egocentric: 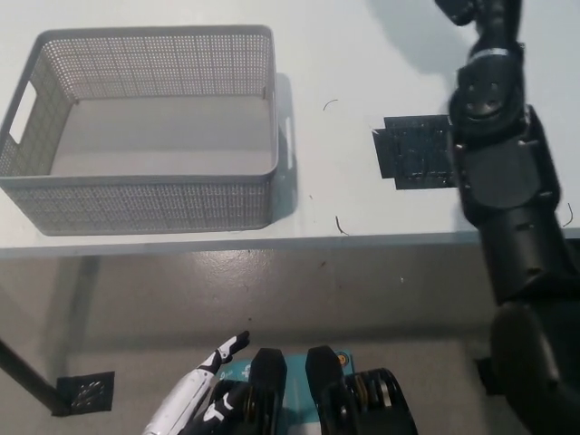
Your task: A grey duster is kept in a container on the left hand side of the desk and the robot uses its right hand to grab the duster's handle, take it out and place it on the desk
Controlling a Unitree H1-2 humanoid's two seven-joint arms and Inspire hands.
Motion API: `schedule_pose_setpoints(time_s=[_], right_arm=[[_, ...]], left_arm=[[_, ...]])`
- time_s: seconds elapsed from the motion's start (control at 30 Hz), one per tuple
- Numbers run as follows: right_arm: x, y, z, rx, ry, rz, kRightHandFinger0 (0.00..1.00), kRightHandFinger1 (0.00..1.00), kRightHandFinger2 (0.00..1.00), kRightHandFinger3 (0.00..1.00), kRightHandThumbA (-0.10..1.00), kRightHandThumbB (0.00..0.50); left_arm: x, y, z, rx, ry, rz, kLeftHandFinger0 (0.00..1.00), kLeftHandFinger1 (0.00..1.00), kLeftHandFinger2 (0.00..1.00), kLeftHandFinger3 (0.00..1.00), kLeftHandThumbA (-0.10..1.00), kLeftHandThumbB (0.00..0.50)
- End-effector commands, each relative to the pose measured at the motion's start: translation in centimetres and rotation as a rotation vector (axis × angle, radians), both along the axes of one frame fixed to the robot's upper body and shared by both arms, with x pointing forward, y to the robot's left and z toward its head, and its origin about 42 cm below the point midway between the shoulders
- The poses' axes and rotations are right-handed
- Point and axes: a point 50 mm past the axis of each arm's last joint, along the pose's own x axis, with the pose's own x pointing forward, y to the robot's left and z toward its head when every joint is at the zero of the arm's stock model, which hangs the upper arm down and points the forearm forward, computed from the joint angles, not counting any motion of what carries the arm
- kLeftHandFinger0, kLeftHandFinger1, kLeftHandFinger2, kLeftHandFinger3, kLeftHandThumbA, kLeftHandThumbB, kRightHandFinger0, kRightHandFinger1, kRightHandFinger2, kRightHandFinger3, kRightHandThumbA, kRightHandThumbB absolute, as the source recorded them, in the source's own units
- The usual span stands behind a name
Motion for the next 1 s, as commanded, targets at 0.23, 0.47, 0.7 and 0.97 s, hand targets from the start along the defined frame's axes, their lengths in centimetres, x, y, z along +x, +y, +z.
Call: schedule_pose_setpoints(time_s=[0.23,0.47,0.7,0.97], right_arm=[[-1.3,-6.6,-3.2,-0.318,-0.057,-0.001,0.0,0.0,0.31,0.19,-0.1,0.2],[-3.0,-11.2,-7.0,-0.424,0.026,0.0,0.0,0.06,0.49,0.34,-0.1,0.192],[-4.8,-15.2,-9.1,-0.577,0.109,-0.017,0.0,0.27,0.74,0.73,-0.1,0.152],[-5.9,-18.1,-9.8,-0.929,0.074,0.043,0.0,0.25,0.61,0.5,-0.1,0.229]], left_arm=[[-1.2,1.4,0.5,0.001,-0.034,0.027,1.0,1.0,1.0,1.0,1.0,0.147],[-1.1,1.6,0.7,0.011,-0.046,0.035,1.0,1.0,1.0,1.0,1.0,0.142],[-1.1,1.8,0.6,0.003,-0.038,0.047,1.0,1.0,1.0,1.0,1.0,0.13],[-0.6,1.9,0.9,0.009,-0.051,0.045,1.0,1.0,1.0,1.0,1.0,0.135]])
